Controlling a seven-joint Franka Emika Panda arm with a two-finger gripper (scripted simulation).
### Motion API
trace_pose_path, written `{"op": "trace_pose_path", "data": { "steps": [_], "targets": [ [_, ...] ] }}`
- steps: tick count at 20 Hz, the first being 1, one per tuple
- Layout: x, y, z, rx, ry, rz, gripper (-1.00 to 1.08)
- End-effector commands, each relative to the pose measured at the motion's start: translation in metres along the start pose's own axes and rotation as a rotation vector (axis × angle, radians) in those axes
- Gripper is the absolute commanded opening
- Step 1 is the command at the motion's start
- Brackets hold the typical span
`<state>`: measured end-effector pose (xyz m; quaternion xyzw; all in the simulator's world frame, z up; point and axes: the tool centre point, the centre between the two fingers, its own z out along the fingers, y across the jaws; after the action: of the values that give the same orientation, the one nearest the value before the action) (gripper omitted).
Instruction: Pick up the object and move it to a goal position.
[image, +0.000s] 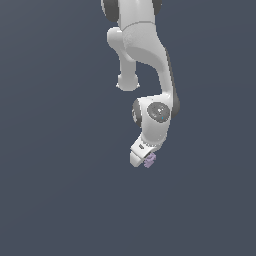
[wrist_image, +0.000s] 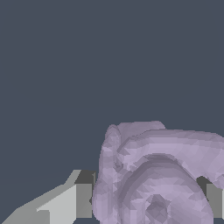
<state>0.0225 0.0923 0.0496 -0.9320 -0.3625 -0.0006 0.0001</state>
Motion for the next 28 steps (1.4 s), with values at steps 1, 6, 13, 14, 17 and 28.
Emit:
{"op": "trace_pose_path", "data": {
  "steps": [1,6,13,14,17,28],
  "targets": [
    [-0.001,0.001,0.001,0.000,-0.001,0.001,-1.00],
    [-0.001,0.002,-0.003,0.000,0.000,0.000,-1.00],
    [-0.014,0.022,-0.033,0.000,0.000,0.000,-1.00],
    [-0.017,0.027,-0.040,0.000,0.000,0.000,-1.00],
    [-0.026,0.043,-0.064,0.000,0.000,0.000,-1.00],
    [-0.068,0.113,-0.171,0.002,0.001,-0.001,-1.00]
  ]
}}
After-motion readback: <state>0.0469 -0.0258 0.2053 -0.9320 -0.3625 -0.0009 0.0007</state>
